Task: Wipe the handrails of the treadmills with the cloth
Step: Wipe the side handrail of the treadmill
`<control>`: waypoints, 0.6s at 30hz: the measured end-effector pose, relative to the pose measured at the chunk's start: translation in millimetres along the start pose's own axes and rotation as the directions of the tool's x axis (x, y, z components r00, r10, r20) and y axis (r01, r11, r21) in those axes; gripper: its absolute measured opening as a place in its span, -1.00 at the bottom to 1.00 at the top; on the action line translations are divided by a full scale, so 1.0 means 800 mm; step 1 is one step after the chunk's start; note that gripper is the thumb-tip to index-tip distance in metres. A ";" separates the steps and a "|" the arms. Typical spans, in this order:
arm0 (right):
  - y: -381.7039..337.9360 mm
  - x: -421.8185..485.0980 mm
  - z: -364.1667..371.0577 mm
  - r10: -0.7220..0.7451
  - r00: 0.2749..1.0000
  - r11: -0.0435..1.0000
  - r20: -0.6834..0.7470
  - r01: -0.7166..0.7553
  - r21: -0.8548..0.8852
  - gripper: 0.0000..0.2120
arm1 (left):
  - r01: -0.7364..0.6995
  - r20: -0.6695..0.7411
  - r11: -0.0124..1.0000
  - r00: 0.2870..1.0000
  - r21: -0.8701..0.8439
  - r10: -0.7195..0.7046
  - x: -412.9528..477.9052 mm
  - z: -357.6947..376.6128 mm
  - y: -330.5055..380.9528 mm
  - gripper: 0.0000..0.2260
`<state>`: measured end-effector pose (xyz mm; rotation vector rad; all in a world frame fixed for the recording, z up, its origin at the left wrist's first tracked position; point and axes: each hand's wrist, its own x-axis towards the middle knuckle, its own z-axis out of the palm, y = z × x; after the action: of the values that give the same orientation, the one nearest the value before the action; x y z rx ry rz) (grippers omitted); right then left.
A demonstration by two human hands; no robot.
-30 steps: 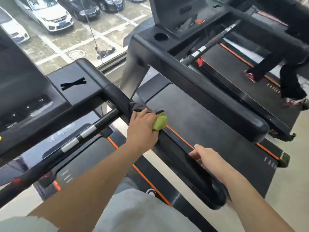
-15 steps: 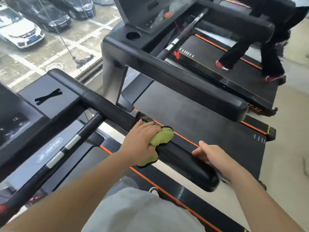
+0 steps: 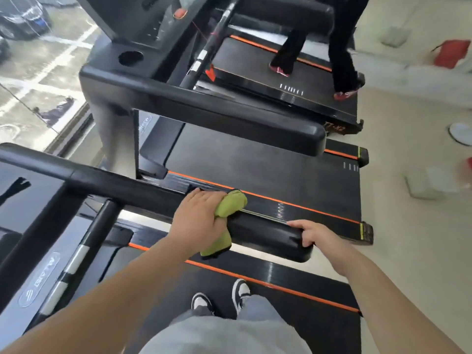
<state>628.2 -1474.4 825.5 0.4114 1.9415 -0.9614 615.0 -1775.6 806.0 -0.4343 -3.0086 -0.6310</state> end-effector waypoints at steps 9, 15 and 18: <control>0.056 0.004 -0.012 -0.363 0.931 0.894 -0.041 0.336 -0.296 -0.17 | -0.128 0.093 0.989 0.987 -0.071 0.135 -0.025 0.026 0.049 -0.44; 0.082 0.016 -0.019 -0.483 0.872 0.840 -0.083 0.435 -0.326 -0.24 | 0.357 -0.222 0.929 0.917 0.093 -0.331 0.004 0.038 0.087 -0.83; 0.085 0.020 -0.011 -0.521 0.843 0.832 -0.134 0.468 -0.298 -0.30 | 0.138 -0.148 0.990 0.980 0.023 -0.133 -0.016 0.065 0.140 -0.66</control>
<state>656.2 -1425.4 783.1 -0.1690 2.3963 -0.9976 659.5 -1660.1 800.7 -0.1735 -2.9210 -0.5924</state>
